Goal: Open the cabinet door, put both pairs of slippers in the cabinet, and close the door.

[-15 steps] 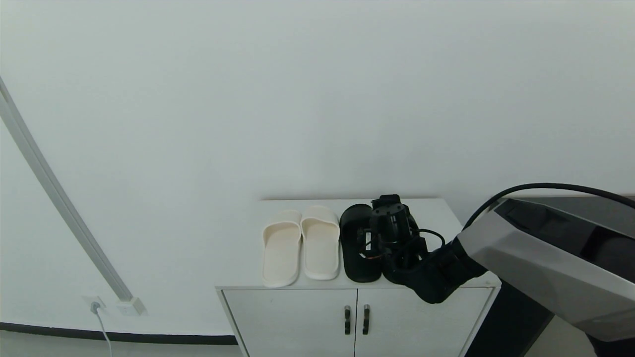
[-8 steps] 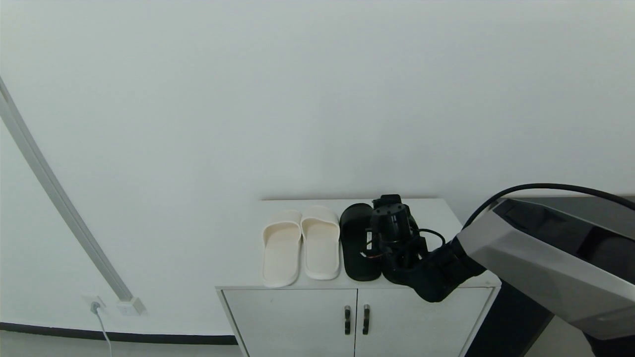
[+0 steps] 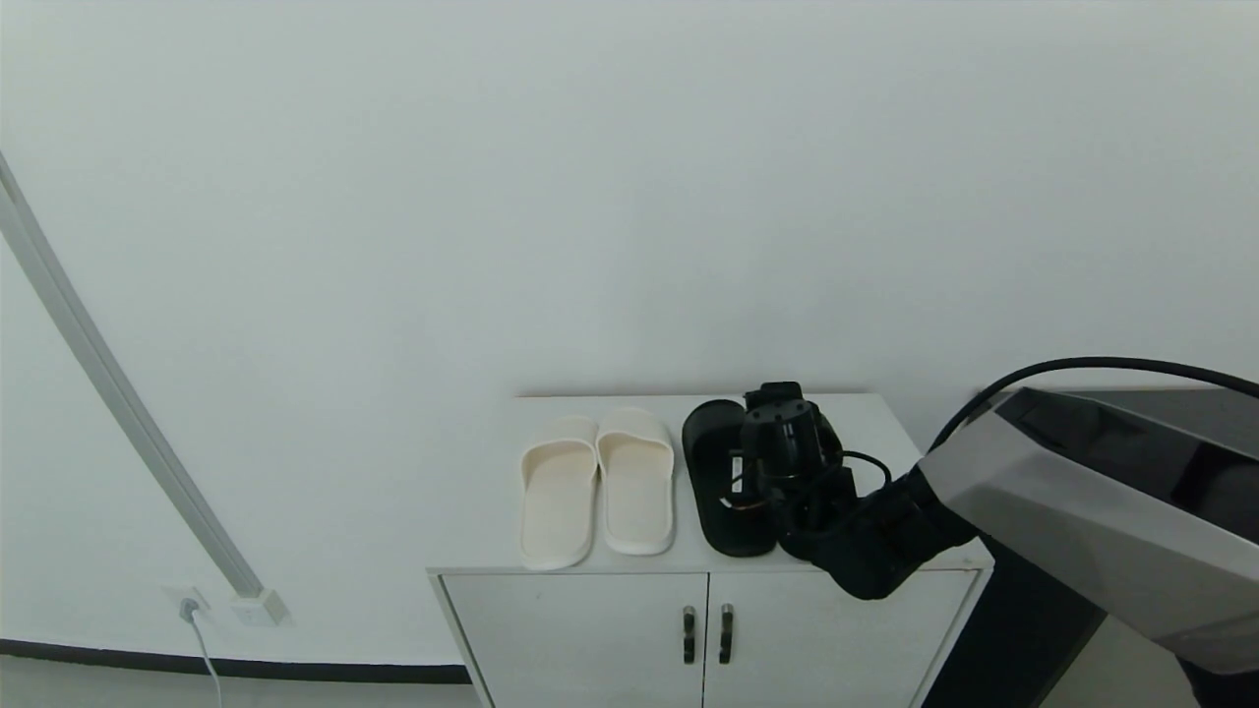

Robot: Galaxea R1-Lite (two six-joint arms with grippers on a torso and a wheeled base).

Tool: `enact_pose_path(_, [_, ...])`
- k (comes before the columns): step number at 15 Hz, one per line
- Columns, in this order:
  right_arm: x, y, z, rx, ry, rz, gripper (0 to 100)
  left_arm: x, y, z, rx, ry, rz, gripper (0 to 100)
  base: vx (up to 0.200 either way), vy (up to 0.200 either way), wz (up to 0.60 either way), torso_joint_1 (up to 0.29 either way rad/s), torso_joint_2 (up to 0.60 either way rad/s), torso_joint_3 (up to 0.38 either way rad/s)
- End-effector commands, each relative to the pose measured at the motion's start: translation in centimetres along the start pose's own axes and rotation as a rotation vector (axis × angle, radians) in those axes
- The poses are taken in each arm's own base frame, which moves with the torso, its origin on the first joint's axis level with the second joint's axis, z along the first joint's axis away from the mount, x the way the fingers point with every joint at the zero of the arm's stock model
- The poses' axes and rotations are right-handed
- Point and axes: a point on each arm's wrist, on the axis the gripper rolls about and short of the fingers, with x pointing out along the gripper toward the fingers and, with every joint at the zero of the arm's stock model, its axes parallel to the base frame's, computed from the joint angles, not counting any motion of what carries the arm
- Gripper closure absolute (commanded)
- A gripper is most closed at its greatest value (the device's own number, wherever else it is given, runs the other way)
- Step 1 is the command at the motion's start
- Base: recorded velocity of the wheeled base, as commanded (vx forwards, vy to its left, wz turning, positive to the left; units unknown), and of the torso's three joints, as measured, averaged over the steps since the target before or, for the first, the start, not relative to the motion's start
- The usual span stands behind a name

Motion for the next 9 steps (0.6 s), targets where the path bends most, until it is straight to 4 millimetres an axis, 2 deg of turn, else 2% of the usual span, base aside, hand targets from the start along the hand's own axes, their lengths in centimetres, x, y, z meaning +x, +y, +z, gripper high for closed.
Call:
enact_pose_path(1, [-1.8, -0.5, 2.0, 0.009, -0.027, 0.011, 100, 0.0, 0.0, 0.0, 0.0, 0.001, 0.0, 100, 0.0, 0.0, 0.0, 0.0, 0.0, 0.0])
enact_pose_path(2, [-2.2, -0.7, 2.4, 0.008, -0.032, 0.012, 100, 0.0, 0.0, 0.0, 0.001, 0.001, 0.0, 100, 0.0, 0.0, 0.0, 0.0, 0.0, 0.0])
enact_pose_path(3, [-3.7, -1.3, 3.6, 0.006, -0.044, 0.019, 100, 0.0, 0.0, 0.0, 0.001, 0.001, 0.0, 100, 0.0, 0.0, 0.0, 0.0, 0.0, 0.0])
enact_pose_path(5, [-6.1, -1.7, 4.6, -0.008, -0.052, 0.049, 100, 0.0, 0.0, 0.0, 0.001, 0.001, 0.0, 100, 0.0, 0.0, 0.0, 0.0, 0.0, 0.0])
enact_pose_path(7, [-10.5, -2.0, 4.8, -0.034, -0.027, 0.182, 100, 0.0, 0.0, 0.0, 0.006, 0.001, 0.0, 100, 0.0, 0.0, 0.0, 0.0, 0.0, 0.0])
enact_pose_path(9, [-13.8, -2.5, 4.3, -0.055, -0.002, 0.272, 100, 0.0, 0.0, 0.0, 0.006, 0.001, 0.0, 100, 0.0, 0.0, 0.0, 0.0, 0.0, 0.0])
